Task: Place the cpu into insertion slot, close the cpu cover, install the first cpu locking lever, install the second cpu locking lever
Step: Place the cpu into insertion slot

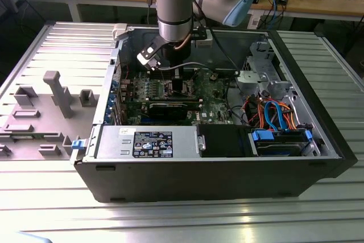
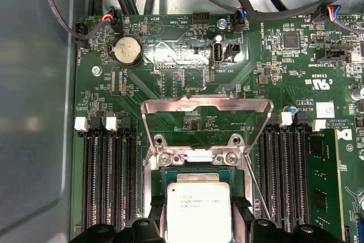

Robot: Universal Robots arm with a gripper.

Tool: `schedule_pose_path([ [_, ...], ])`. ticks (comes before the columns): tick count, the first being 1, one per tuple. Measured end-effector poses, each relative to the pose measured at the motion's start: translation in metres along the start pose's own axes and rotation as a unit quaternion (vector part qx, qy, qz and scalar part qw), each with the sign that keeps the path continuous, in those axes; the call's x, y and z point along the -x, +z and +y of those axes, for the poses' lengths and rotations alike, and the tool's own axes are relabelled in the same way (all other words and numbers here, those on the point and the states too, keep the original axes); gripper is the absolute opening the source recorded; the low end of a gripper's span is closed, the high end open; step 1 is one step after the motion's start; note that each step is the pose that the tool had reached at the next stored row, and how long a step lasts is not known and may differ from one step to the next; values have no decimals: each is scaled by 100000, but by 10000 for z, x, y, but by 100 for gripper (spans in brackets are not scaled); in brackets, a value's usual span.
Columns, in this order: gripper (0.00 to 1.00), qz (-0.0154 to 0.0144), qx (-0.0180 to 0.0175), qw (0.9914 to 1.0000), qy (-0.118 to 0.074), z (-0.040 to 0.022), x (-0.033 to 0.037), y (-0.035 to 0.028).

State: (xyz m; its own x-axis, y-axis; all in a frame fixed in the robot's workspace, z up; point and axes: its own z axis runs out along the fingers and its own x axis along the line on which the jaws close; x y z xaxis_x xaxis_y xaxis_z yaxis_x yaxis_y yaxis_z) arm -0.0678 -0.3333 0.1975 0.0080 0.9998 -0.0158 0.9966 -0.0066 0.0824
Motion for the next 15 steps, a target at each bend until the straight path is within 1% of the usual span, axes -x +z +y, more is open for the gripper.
schedule_pose_path([
  [5, 55, 23, 28, 100000, 1, 1, -1, 3],
  [6, 56, 35, 28, 100000, 2, 1, -1, 5],
  [7, 62, 33, 21, 100000, 1, 1, -1, 5],
  [12, 62, 19, 13, 100000, -1, 0, 5, 4],
  [14, 62, 17, 10, 100000, 6, 1, 10, -10],
  [15, 62, 20, 8, 100000, 4, 2, 11, -27],
])
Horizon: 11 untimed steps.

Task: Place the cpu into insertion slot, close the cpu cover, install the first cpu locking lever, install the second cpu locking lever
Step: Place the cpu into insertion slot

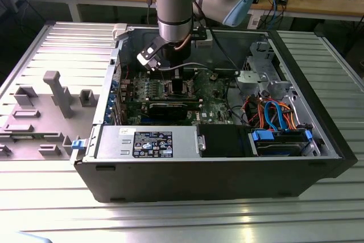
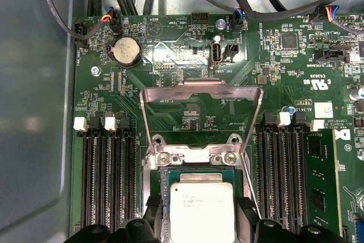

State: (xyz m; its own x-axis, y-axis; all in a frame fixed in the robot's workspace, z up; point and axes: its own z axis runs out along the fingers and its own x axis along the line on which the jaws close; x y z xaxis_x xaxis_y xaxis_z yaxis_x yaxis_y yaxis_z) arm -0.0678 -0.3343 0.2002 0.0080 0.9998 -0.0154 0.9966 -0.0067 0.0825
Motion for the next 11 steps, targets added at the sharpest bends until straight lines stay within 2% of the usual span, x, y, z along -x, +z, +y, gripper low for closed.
schedule_pose_path([
  [8, 62, -8, -29, 100000, -19, 12, 14, -18],
  [9, 62, 14, -14, 100000, -73, 15, 13, -46],
  [11, 62, 34, -11, 100000, -280, 25, 13, -158],
])
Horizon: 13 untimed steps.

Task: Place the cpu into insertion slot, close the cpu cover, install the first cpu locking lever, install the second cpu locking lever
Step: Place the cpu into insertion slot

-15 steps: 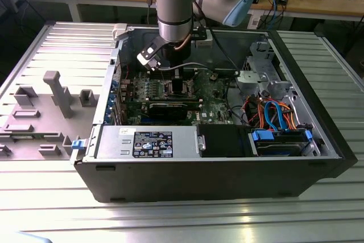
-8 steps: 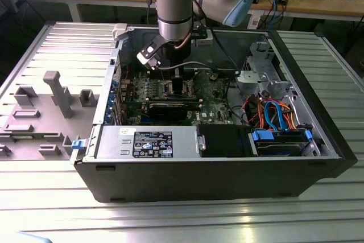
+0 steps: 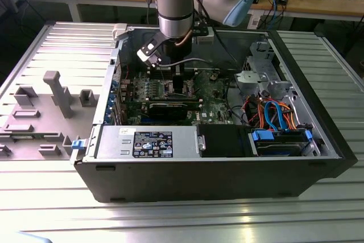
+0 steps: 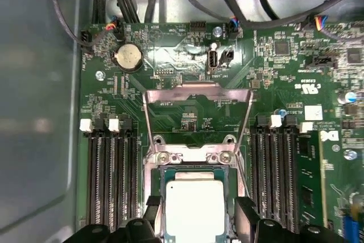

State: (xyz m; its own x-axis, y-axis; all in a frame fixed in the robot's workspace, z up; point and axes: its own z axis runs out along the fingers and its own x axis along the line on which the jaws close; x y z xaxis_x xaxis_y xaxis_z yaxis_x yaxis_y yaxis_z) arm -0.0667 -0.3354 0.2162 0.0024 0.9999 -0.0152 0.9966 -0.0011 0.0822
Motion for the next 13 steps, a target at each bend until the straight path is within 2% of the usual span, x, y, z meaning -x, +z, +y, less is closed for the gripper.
schedule_pose_path([
  [1, 60, 22, 7, 100000, -171, 2, 0, -24],
  [2, 54, 45, -2, 99999, -338, 7, 0, -23],
  [3, 42, 58, -42, 99998, -557, 13, 1, -23],
  [4, 35, 63, -89, 99997, -748, 20, 3, -24],
  [5, 35, 73, -144, 99996, -917, 26, 3, -24],
  [6, 24, 100, -239, 99993, -1195, 36, 4, -24],
  [7, 24, 115, -291, 99991, -1332, 41, 4, -23],
  [9, 11, 141, -559, 99984, -1674, 57, 4, -23],
  [10, 11, 139, -890, 99977, -1924, 66, 5, -23],
  [11, 11, 61, -2005, 99959, -2055, 72, 6, -23],
  [13, 11, 32, -3527, 99916, -2090, 87, 7, -24],
])
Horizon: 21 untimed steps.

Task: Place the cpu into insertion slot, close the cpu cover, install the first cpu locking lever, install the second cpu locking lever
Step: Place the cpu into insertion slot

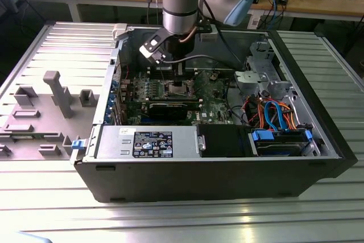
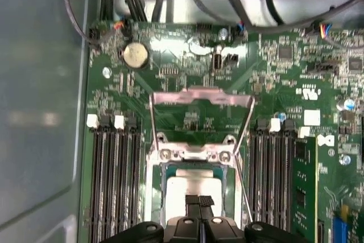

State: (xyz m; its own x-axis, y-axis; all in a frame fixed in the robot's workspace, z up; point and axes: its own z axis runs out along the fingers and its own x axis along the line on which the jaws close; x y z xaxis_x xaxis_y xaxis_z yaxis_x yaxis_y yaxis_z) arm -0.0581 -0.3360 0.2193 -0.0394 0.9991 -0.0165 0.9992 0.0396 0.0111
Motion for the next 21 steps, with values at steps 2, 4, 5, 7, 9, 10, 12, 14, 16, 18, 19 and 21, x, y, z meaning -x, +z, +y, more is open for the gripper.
schedule_pose_path([
  [2, 11, -29, -428, 99999, -1, 13, 2, -16],
  [4, 11, -73, -737, 99997, -4, 28, 3, -49],
  [5, 11, -86, -844, 99996, 15, 36, 4, -105],
  [7, 11, -90, -853, 99996, 22, 38, 5, -172],
  [9, 11, -87, -850, 99996, 14, 39, 6, -217],
  [10, 11, -89, -854, 99996, 17, 39, 7, -238],
  [12, 11, -89, -854, 99996, 14, 39, 7, -262],
  [14, 11, -87, -855, 99996, 13, 40, 7, -272],
  [16, 11, -86, -852, 99996, 17, 39, 7, -283],
  [18, 11, -85, -853, 99996, 16, 40, 7, -299],
  [19, 11, -88, -852, 99996, 17, 40, 8, -309],
  [21, 11, -89, -855, 99996, 15, 40, 8, -332],
])
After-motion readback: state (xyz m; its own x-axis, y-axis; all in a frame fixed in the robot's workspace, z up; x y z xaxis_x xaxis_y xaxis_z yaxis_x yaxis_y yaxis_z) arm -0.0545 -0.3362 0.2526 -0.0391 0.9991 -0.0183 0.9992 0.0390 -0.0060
